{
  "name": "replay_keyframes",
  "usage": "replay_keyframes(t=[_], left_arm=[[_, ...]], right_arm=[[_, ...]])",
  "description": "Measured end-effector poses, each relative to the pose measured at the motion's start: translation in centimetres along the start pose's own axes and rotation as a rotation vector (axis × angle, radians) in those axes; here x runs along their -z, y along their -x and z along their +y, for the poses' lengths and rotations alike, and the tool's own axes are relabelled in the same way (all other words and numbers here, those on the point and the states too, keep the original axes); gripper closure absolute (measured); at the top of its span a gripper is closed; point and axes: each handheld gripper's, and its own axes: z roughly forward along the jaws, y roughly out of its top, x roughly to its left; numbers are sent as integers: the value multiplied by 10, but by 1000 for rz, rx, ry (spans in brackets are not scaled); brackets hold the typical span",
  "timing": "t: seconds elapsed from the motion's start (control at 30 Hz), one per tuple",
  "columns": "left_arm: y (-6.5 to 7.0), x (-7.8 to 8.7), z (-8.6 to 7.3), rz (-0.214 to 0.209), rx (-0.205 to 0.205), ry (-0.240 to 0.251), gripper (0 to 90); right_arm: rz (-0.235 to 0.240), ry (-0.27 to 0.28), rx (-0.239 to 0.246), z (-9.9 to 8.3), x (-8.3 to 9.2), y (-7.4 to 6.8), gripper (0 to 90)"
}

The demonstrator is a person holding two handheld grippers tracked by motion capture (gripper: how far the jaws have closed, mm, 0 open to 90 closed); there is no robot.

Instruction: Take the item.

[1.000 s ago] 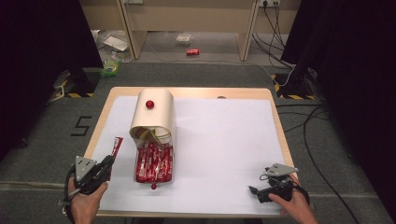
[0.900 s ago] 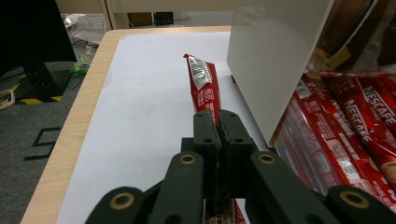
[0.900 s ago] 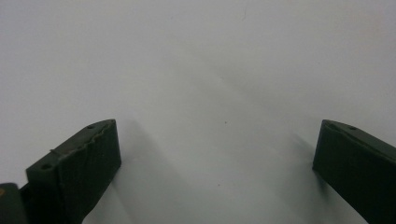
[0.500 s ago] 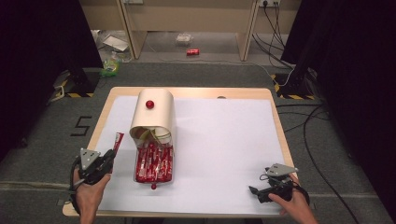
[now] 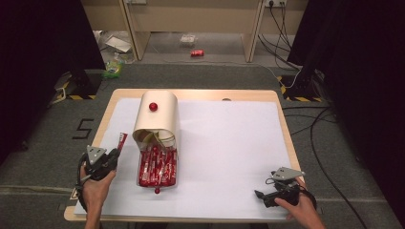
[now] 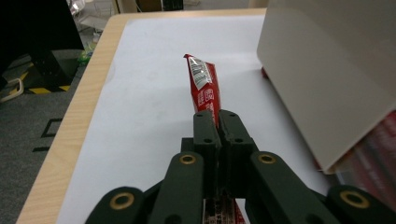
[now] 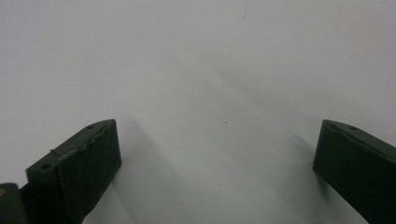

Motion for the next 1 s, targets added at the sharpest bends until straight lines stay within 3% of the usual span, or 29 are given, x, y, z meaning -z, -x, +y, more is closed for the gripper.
replay_keyframes(t=[0.27, 1.0], left_arm=[[-2, -15, -6, -5, -1, -38, 859], [1, -34, -13, -16, 3, -107, 857]], right_arm=[[1, 0, -1, 0, 0, 0, 11], [2, 0, -1, 0, 0, 0, 11]])
